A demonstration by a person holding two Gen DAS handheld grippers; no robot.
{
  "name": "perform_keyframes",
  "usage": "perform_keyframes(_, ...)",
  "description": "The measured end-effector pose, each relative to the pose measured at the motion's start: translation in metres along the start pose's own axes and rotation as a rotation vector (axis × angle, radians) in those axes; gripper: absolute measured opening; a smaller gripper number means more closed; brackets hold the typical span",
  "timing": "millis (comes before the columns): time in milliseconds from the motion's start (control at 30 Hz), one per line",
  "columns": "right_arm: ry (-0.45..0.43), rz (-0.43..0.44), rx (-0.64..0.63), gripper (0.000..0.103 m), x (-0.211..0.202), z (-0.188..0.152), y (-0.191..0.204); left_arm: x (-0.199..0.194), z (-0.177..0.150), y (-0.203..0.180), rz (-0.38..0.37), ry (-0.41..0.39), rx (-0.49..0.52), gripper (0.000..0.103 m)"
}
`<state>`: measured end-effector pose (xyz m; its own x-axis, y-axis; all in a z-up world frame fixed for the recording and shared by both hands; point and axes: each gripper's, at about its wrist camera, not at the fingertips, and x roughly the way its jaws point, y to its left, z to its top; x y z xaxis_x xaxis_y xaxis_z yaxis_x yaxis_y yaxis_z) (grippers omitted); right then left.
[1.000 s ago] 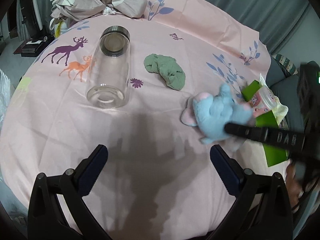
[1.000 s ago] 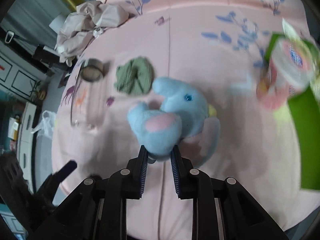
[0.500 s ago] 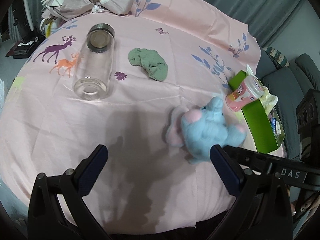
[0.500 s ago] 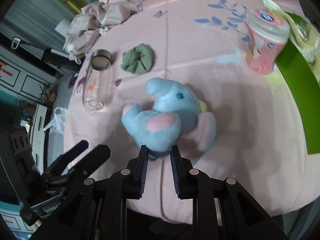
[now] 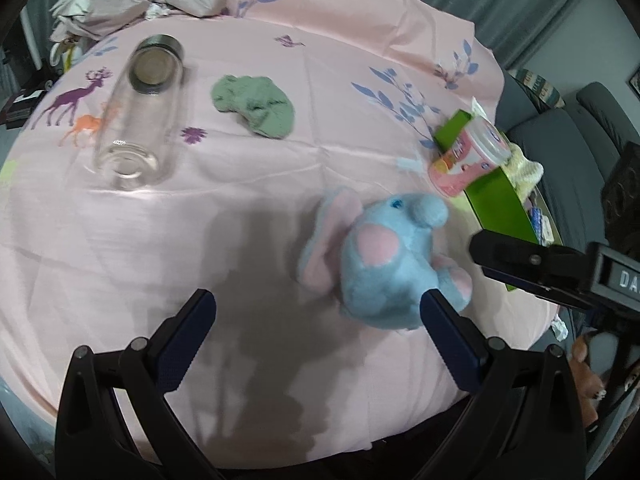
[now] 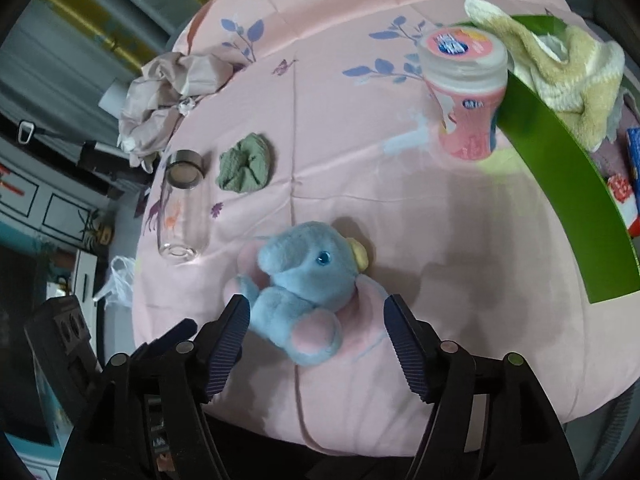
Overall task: Organize soft objects
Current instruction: 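Grasp the blue plush elephant with the right gripper and lift it, then carry the elephant into the green box and open the right gripper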
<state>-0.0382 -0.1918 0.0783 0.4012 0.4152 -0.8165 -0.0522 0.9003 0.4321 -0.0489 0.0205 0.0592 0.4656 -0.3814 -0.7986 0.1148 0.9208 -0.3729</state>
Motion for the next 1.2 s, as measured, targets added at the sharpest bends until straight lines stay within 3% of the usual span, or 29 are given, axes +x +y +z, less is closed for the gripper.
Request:
perform_keyframes(400,0.092,0.063,0.095,0.071,0.041,0.005,-0.025,0.027,0.004,-0.02,-0.088,0.037,0.012,0.1)
perform_keyframes(600,0.121,0.125,0.126,0.071,0.06,0.01,-0.029,0.036,0.008,-0.025,-0.103,0.045,0.027,0.08)
perform_keyframes(733,0.132,0.146,0.101,0.065,0.068,0.009,-0.024,0.037,0.01,-0.03,-0.138,0.058,0.041,0.059)
perform_keyframes(1000,0.045,0.143,0.038,0.063,0.039,0.009,-0.012,0.016,0.016,-0.052,-0.129,-0.011,0.113,0.057)
perform_keyframes(1200,-0.116,0.139,0.028,0.063,-0.026,0.02,-0.013,-0.016,0.036,-0.096,-0.188,-0.109,0.224,0.058)
